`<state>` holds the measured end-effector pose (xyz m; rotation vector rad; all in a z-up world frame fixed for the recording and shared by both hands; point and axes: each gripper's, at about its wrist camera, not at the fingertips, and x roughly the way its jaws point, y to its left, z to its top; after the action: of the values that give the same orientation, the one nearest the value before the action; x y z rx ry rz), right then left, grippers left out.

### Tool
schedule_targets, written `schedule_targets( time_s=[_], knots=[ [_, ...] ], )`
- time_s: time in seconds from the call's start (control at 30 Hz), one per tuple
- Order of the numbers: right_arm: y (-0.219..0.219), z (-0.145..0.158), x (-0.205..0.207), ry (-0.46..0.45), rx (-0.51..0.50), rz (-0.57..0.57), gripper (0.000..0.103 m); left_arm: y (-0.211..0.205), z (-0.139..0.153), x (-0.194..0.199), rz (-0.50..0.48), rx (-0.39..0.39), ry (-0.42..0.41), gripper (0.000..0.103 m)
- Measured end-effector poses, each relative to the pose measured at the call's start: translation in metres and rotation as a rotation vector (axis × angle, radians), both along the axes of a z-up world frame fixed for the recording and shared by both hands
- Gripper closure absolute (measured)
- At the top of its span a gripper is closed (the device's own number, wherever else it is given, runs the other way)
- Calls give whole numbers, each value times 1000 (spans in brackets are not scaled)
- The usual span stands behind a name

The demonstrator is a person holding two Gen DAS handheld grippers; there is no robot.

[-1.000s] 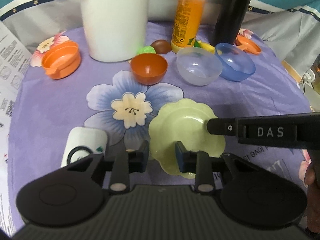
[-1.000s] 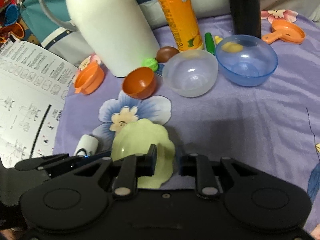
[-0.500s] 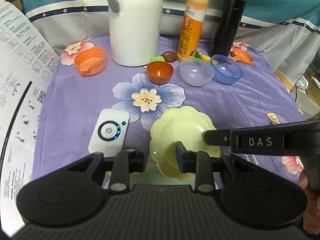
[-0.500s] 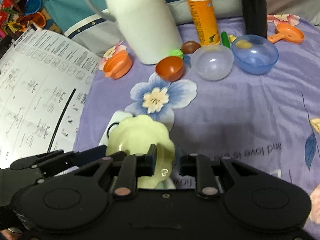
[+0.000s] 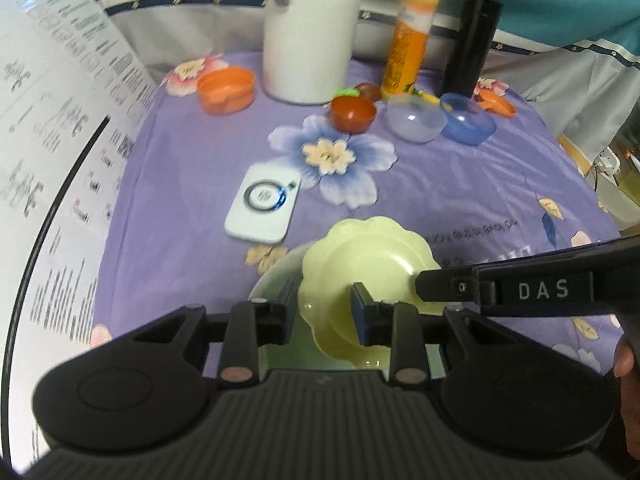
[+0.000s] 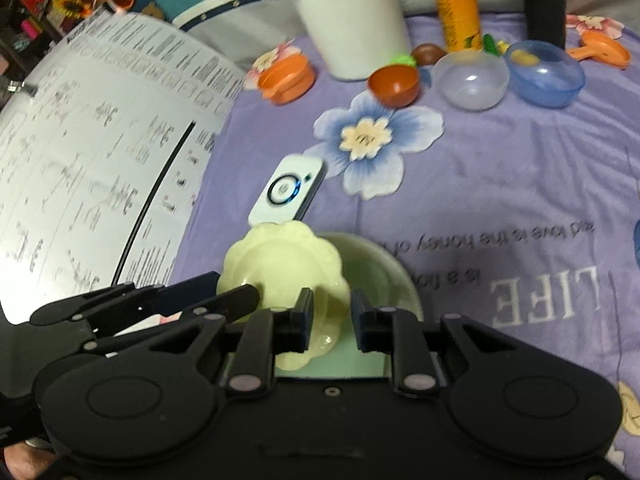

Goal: Organize plates and bowls
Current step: 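Lower the yellow plate onto the green plate with both tools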

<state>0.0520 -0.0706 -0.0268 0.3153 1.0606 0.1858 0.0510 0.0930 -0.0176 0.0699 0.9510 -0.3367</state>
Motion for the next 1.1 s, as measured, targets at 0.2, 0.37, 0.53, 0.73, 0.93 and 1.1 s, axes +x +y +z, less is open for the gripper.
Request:
schedule_targets(
  time_s=[0.2,0.37,0.53,0.73,0.93,1.1],
  knots=[
    [14,-13,-7,44,-9,34,82,13,-13,-7,16,-6,32,75],
    [18,-19,-7,62,-18,39,82,13,-25,-5,15,-6,59,75],
    [19,-27,-4,80,-25,35,81,8,-35,-1,12,-9,78,75],
    [16,-36,0,103,-28,21,80,2,-41,2,-6,-1,86,74],
    [13,-43,3,115,-25,16,80,-2,-46,5,-17,1,94,73],
    [10,-45,4,119,-18,15,78,-5,-49,4,-24,9,92,68]
  ],
)
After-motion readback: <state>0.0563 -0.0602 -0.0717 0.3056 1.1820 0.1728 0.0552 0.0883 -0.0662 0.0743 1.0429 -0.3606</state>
